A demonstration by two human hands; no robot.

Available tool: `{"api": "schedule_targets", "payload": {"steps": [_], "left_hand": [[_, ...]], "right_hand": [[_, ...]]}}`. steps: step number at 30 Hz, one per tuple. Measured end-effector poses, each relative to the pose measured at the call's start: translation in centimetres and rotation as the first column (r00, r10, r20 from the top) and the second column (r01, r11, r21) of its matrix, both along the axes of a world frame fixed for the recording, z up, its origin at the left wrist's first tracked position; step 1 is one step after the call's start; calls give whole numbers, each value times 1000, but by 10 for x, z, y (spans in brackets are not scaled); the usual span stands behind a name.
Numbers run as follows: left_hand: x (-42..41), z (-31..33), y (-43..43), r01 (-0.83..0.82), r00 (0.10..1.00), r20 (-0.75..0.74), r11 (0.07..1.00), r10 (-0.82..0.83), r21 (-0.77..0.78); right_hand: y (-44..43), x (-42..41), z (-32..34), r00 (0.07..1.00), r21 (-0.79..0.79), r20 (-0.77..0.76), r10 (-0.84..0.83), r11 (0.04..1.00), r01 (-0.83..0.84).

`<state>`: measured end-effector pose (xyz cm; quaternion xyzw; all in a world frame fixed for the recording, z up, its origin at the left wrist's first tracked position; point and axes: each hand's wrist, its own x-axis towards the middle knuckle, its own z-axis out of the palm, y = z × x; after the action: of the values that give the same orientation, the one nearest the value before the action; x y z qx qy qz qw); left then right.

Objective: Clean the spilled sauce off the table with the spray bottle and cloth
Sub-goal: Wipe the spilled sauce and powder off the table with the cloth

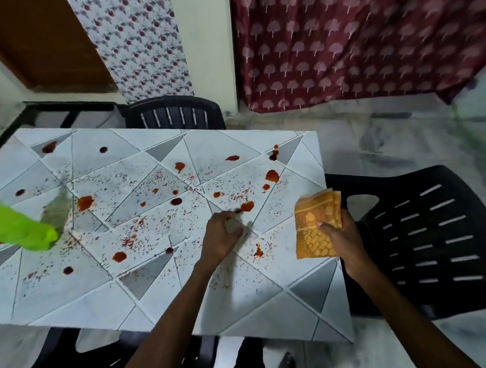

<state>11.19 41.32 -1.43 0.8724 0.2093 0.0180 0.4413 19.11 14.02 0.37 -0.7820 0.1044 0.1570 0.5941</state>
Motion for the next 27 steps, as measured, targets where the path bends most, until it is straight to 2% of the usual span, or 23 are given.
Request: {"api": "schedule_targets", "payload": {"steps": [3, 7, 10, 13, 17, 19, 23, 27], "left_hand": [[39, -16, 19, 122, 992, -64, 976, -112, 182], [103, -31, 43, 187, 980, -123, 938, -157, 292], [143, -44, 61, 228, 973, -134, 893, -189, 389], [167, -54, 73, 259, 963, -179, 862, -199, 436], [176, -65, 81, 324, 936, -279, 829, -212, 455], [174, -70, 84, 327, 938, -267, 827, -223, 457], [170, -78, 93, 314, 946, -215, 846, -242, 431], [163, -76, 104, 263, 963, -169, 862, -209, 434]], "right_hand": [[4, 36, 1, 996, -189, 86, 0, 982, 17], [17, 91, -4, 993, -401, 119, 8, 915, 40], [29, 128, -14, 987, -554, 157, 18, 830, 73], [39, 160, -27, 966, -661, 258, 25, 734, 158], [61, 197, -53, 982, -714, 173, 81, 697, 68], [82, 203, -62, 983, -700, 137, 123, 714, 8], [130, 202, -78, 958, -675, 202, 202, 738, -13], [177, 188, -81, 934, -609, 177, 311, 780, -144]]}}
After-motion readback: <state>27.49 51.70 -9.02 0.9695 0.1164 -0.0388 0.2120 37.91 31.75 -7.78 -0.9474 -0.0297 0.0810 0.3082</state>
